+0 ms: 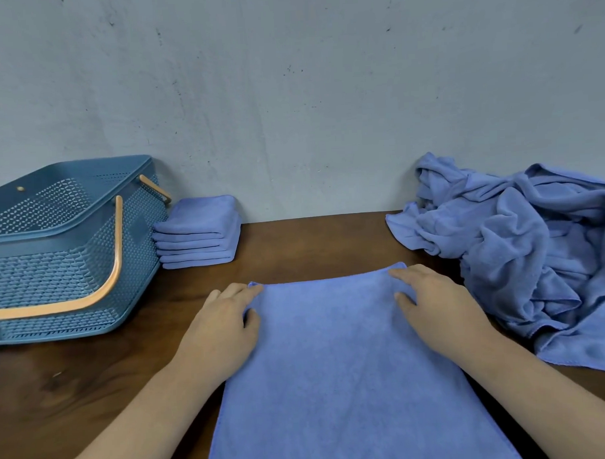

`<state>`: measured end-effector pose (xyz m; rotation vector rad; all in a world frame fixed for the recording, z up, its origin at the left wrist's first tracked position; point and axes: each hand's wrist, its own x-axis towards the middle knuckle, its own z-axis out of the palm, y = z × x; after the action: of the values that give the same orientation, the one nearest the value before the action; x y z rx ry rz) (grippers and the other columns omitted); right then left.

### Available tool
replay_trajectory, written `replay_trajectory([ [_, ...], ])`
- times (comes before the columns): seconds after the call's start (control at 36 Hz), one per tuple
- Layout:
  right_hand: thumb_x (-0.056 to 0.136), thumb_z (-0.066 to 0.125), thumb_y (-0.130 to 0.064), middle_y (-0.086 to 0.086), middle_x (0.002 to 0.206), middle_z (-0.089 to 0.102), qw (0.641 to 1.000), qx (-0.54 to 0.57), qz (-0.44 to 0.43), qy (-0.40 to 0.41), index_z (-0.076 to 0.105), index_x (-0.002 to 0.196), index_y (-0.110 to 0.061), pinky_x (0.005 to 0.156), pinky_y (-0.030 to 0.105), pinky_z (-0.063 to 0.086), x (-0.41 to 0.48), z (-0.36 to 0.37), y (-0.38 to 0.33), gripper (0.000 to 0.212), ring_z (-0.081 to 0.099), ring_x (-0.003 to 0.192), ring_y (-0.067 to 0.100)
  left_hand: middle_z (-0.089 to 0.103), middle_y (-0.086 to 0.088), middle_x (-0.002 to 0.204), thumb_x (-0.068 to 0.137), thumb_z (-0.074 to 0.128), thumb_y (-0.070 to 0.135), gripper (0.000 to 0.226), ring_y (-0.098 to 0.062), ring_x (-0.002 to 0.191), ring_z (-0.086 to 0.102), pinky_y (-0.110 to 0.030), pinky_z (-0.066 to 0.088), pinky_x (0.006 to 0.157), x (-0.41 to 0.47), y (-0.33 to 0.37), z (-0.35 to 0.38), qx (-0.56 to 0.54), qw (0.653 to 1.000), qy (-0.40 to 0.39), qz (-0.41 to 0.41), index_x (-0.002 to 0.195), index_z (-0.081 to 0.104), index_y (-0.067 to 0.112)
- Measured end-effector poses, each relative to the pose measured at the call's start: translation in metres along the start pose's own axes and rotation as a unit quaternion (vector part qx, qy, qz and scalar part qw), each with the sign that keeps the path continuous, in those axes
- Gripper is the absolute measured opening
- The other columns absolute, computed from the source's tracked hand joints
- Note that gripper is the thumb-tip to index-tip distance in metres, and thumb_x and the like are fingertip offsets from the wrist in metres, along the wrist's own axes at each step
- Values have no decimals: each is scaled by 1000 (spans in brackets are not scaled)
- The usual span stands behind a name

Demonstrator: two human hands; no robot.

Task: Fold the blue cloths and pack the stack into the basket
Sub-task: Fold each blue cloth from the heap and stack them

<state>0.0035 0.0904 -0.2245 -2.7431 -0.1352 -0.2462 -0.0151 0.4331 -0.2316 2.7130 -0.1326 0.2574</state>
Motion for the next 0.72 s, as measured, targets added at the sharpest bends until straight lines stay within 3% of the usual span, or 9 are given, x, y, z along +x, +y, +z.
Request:
replay_trajectory([
  [0.06,105,44,-31,-18,133,55,999,-43,12,-2,53,145,-41,76,37,55,-3,-1,-3,42,67,97,21,50,17,151,105,46,19,53,-11,108,45,-20,38,96,0,-2,1,-2,1000,-1,0,157,48,31],
  [0.14,108,41,-39,-24,153,42,998,-66,20,-1,45,152,-46,75,35,52,-8,-5,-6,45,69,100,21,49,15,151,105,46,19,53,-12,109,44,-22,41,99,1,-4,2,1,1000,0,5,156,49,31],
  [0.28,103,51,-43,-18,141,48,988,-123,-23,90,50,148,-41,63,32,55,-9,-14,0,46,63,100,12,46,10,152,105,52,27,50,-18,126,45,-38,44,108,-2,-4,0,31,998,56,3,154,49,35],
  [0.33,100,55,-37,-19,137,51,985,-86,-89,117,55,143,-41,72,35,54,-12,-16,-6,42,59,105,14,46,2,156,104,53,29,48,-24,138,42,-44,43,112,-4,2,-4,46,992,112,33,152,52,29],
  [0.39,101,53,-38,-25,138,48,981,-3,-183,70,54,142,-46,89,35,51,-18,-16,-18,42,56,111,9,47,1,157,103,46,37,49,-24,145,41,-46,42,115,-9,20,-7,50,985,131,101,149,55,26],
  [0.47,106,53,-46,-34,152,34,953,80,-284,-72,48,150,-46,115,21,33,-31,-7,-40,45,37,140,-6,34,15,168,107,32,50,54,-10,159,20,-40,23,128,-22,53,2,39,981,10,190,157,44,35],
  [0.53,106,49,-56,-30,163,26,942,50,-312,-115,41,156,-48,122,17,17,-34,3,-45,51,23,150,-8,14,25,172,109,30,58,57,1,160,-3,-35,6,131,-27,60,11,43,980,-87,174,163,28,41],
  [0.64,95,32,-85,-25,173,1,960,-20,-227,-161,19,164,-50,130,33,9,-31,7,-34,78,-3,158,-2,-6,26,173,102,27,75,70,1,158,-16,-32,-8,131,-24,48,12,65,982,-135,113,165,11,50],
  [0.72,86,25,-96,-25,172,-12,969,-51,-174,-170,7,164,-53,131,35,0,-27,6,-25,91,-17,158,1,-12,26,172,96,22,83,75,-3,159,-18,-37,-7,131,-21,38,6,89,984,-138,70,164,5,55],
])
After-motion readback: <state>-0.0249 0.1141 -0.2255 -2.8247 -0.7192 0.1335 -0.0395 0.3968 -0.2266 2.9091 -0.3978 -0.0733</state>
